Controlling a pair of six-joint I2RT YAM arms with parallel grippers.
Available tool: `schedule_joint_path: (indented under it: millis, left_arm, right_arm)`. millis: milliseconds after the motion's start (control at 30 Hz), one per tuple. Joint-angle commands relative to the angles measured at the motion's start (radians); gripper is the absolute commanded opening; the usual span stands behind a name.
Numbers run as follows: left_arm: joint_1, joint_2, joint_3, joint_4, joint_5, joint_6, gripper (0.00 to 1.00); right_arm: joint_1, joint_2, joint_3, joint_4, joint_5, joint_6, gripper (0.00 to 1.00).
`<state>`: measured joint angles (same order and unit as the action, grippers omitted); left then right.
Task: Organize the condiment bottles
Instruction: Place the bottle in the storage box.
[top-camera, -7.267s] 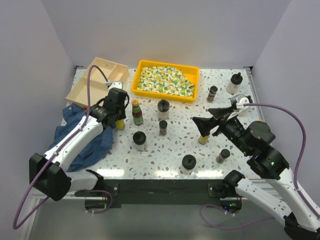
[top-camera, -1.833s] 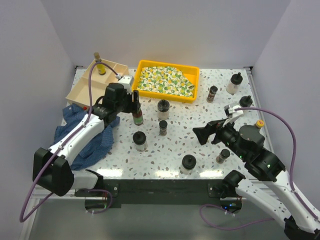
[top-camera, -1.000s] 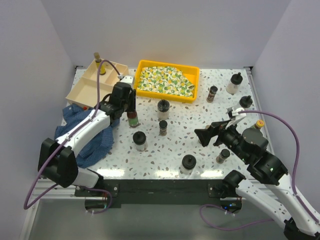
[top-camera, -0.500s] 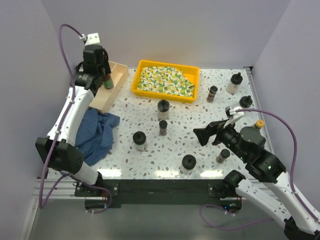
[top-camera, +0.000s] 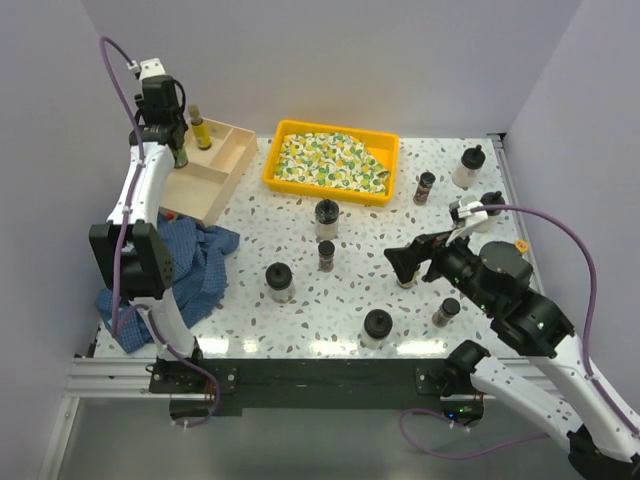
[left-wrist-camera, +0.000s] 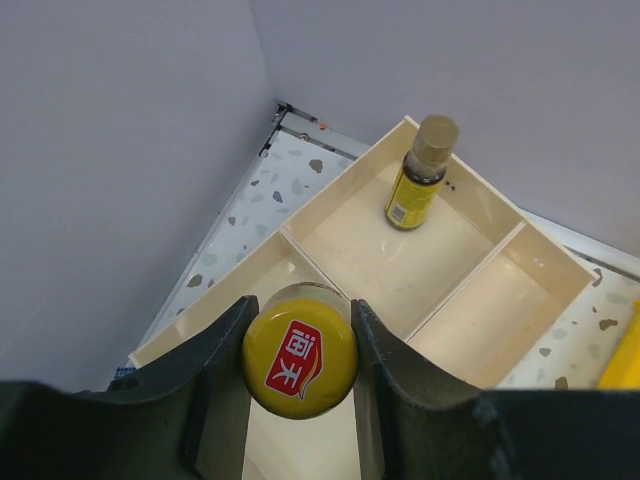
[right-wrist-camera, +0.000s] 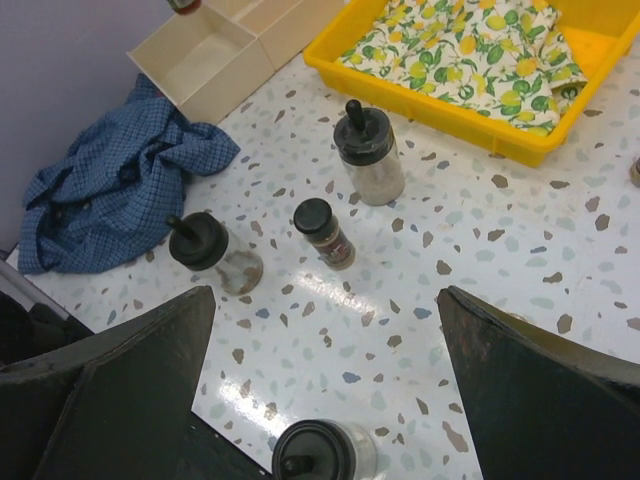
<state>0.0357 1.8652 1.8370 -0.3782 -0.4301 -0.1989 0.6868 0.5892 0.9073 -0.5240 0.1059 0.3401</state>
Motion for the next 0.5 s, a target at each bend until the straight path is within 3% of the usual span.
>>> schedule_joint_path:
  millis: [0,167,467]
  left_arm:
    - [0.030,0.034,0.099,0.226,0.039,-0.014,0.00]
    - [0.050,0.094,0.157,0.251,0.117,0.006,0.00]
    - [0.053,0.091,0.183,0.228,0.099,-0.011,0.00]
  right_arm:
    - [0.002,0.014,0.077,-0.008,0.012,-0.003,0.99]
    - [0.002,0.029,0.076,0.028,-0.024,0.022,0.98]
    - [0.000,0.001,0.087,0.004,0.018,-0.003,0.99]
